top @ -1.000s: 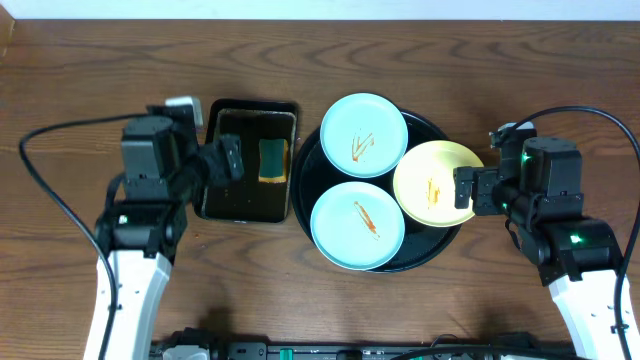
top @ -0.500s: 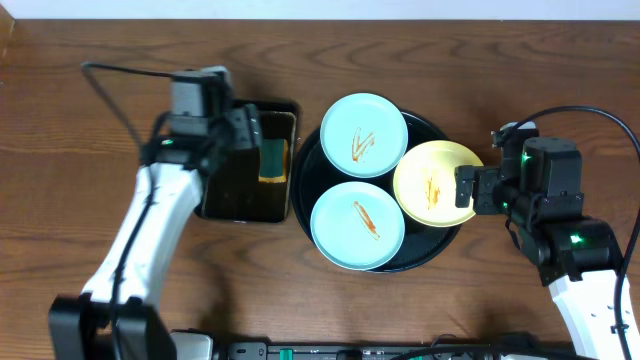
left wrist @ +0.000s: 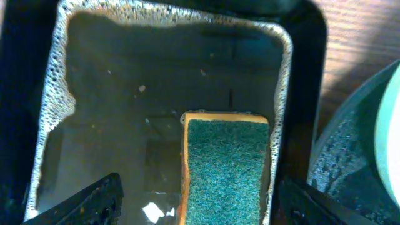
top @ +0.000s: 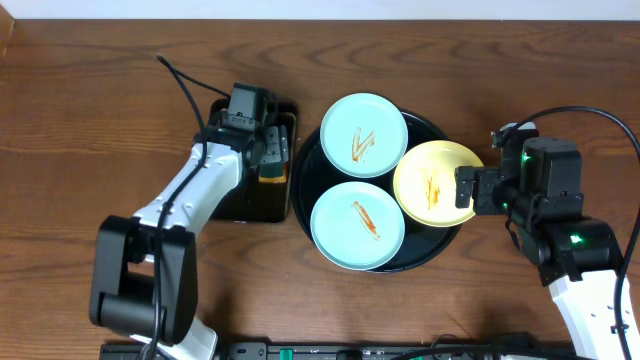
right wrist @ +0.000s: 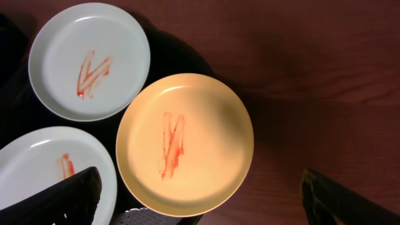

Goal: Clean dirty plates on tray and stack at the side
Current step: 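Move the left gripper over the sponge in the black tray, then lower the left gripper and grasp the green-orange sponge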

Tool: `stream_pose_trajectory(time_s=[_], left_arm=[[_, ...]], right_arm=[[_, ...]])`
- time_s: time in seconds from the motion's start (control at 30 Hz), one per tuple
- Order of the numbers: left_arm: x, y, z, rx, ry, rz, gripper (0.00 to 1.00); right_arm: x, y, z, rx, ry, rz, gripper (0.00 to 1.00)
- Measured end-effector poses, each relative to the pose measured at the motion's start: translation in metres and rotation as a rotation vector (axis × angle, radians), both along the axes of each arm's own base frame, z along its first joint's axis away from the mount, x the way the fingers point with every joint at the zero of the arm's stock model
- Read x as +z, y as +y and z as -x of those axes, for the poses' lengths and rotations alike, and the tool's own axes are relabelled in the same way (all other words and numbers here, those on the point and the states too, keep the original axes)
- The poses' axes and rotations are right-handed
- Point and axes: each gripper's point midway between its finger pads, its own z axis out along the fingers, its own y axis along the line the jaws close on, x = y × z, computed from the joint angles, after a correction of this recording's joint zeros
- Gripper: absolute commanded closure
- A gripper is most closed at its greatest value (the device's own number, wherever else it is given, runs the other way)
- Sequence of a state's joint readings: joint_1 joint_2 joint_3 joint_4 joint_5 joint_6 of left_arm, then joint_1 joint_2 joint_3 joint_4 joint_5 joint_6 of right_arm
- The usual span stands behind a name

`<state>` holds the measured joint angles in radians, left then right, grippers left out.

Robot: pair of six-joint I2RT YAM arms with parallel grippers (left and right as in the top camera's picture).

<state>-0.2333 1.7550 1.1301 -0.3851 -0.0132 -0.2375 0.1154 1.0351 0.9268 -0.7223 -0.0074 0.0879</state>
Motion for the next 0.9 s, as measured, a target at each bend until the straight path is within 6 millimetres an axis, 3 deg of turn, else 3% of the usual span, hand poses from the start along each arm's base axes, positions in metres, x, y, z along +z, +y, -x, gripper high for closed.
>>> stream_pose_trajectory(time_s=[0.23, 0.5, 0.7, 0.8, 0.9], left_arm=[[-0.007, -0.011, 0.003, -0.018, 0.015, -0.004, 0.29], [-0.034, -0.013, 0.008, -0.016, 0.08, -0.017, 0.3], [-0.038, -0.013, 0.009, -0.013, 0.091, -0.021, 0.4], [-0.038, -0.014, 0.01, -0.013, 0.091, -0.021, 0.52], [-0.038, -0.016, 0.01, -0.018, 0.09, -0.021, 0.57]], right_arm=[[0.0, 0.0, 0.0, 0.0, 0.0, 0.0, 0.01], [0.0, 0.0, 0.0, 0.0, 0.001, 0.0, 0.01], [0.0, 0.0, 0.0, 0.0, 0.001, 0.001, 0.01], [0.0, 0.0, 0.0, 0.0, 0.002, 0.001, 0.01], [0.0, 0.0, 0.0, 0.0, 0.003, 0.001, 0.01]])
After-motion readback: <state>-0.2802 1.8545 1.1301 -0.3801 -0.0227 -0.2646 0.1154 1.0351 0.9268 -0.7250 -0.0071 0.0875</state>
